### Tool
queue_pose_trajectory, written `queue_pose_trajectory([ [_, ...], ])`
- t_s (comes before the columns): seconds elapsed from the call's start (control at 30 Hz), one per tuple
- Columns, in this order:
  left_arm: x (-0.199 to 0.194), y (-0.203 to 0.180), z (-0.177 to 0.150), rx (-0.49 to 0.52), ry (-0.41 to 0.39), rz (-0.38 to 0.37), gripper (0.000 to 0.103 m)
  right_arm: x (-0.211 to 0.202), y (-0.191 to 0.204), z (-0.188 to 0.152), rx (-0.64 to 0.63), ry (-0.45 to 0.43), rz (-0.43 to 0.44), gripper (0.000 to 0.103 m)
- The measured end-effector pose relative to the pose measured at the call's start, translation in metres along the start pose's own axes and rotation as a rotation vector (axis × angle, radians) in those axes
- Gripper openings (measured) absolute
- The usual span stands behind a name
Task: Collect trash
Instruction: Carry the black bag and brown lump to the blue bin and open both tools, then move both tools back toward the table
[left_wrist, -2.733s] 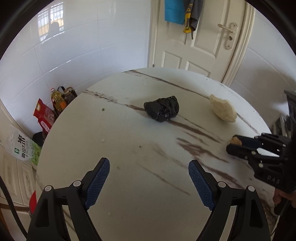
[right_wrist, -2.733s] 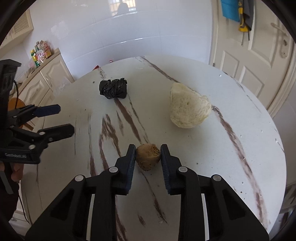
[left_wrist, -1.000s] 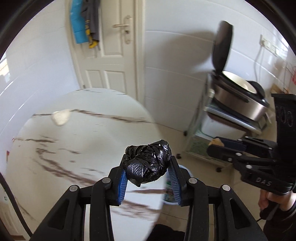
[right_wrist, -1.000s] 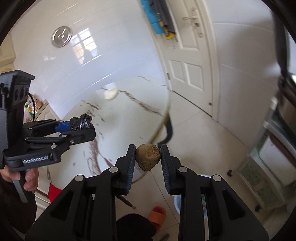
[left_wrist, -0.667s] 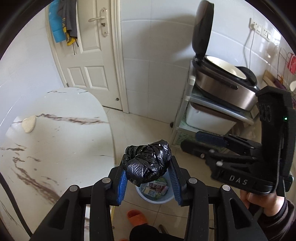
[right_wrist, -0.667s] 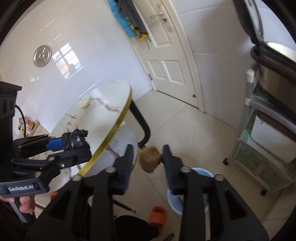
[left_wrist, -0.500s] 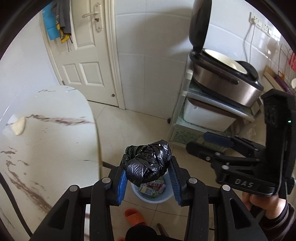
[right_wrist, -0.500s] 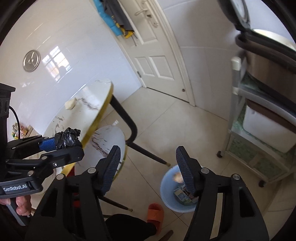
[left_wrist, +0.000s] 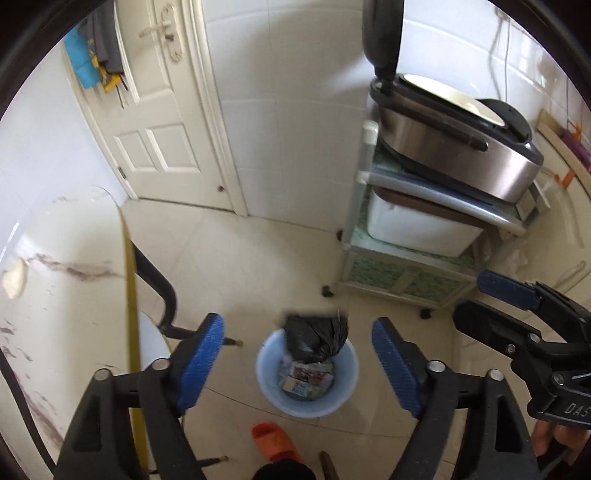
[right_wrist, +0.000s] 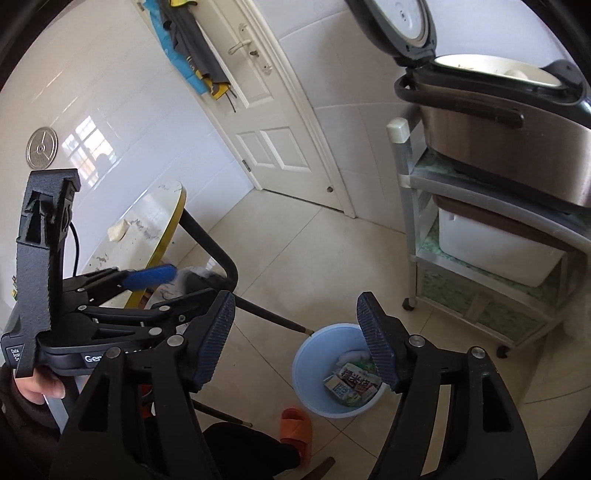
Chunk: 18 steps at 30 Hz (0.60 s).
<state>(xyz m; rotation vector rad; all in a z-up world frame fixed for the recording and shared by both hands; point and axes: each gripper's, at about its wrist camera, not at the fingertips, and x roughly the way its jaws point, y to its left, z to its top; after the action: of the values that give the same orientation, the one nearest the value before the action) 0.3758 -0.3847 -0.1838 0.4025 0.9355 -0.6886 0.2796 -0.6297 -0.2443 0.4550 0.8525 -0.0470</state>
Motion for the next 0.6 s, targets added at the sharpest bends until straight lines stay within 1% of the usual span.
queue_pose_trajectory([
  [0.07, -0.006, -0.001, -0.002, -0.008, -0.013, -0.004, 0.080, -0.002, 0.001, 0.000, -0.002, -0.001, 0.003, 0.067],
  [0.13, -0.015, 0.003, -0.004, -0.020, -0.026, 0.008, 0.082, -0.005, 0.005, 0.001, -0.009, -0.004, 0.004, 0.067],
  [0.27, -0.044, 0.019, -0.016, -0.057, -0.064, 0.015, 0.082, -0.009, 0.023, 0.004, -0.039, -0.012, 0.022, 0.067],
  [0.4, -0.079, 0.043, -0.038, -0.107, -0.110, 0.039, 0.091, -0.016, 0.051, 0.006, -0.090, -0.026, 0.042, 0.067],
  [0.47, -0.100, 0.057, -0.051, -0.127, -0.141, 0.058, 0.092, -0.021, 0.069, 0.008, -0.124, -0.037, 0.058, 0.071],
  [0.53, -0.117, 0.072, -0.064, -0.157, -0.171, 0.073, 0.095, -0.027, 0.088, 0.011, -0.164, -0.058, 0.069, 0.077],
  [0.6, -0.135, 0.089, -0.078, -0.189, -0.195, 0.087, 0.096, -0.032, 0.108, 0.015, -0.199, -0.075, 0.079, 0.078],
])
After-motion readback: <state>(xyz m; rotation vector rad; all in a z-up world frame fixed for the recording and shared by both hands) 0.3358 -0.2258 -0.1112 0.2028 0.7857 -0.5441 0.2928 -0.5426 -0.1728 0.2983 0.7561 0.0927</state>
